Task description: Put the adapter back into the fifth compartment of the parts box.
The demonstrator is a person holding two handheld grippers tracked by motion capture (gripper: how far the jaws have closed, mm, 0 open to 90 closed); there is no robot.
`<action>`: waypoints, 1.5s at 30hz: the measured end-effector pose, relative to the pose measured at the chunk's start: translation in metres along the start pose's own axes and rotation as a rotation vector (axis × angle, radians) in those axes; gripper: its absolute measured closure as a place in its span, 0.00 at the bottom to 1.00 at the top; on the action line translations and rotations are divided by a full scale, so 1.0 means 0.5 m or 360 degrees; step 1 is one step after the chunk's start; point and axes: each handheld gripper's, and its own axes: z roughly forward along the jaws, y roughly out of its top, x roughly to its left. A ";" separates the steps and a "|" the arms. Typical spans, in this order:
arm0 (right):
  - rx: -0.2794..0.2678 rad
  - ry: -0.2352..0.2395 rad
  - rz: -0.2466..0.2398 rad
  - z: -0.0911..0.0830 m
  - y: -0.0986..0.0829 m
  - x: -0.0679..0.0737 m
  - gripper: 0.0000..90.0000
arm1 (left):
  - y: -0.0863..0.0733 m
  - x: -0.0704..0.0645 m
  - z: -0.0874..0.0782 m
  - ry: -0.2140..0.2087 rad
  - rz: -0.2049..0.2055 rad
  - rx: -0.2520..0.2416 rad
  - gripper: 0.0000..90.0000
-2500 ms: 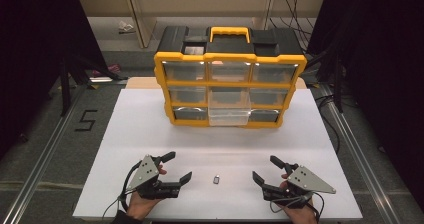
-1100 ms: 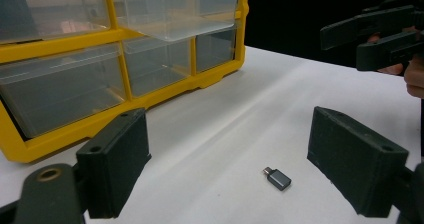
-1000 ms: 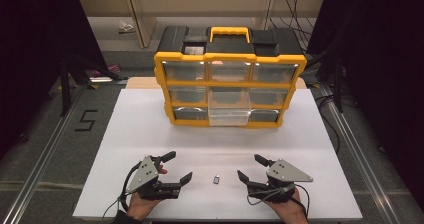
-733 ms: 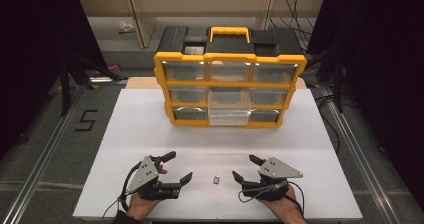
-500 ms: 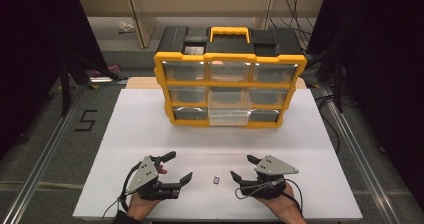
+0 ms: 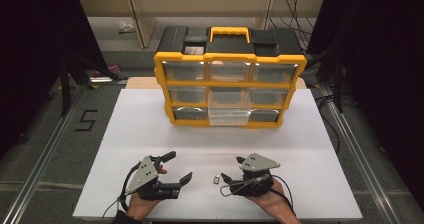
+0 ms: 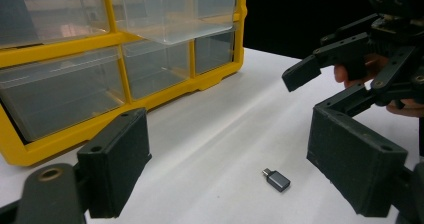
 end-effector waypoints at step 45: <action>0.0358 0.0067 -0.0046 0.109 0.020 0.019 0.35 | 0.001 -0.002 -0.001 -0.0015 0.0011 -0.0005 0.19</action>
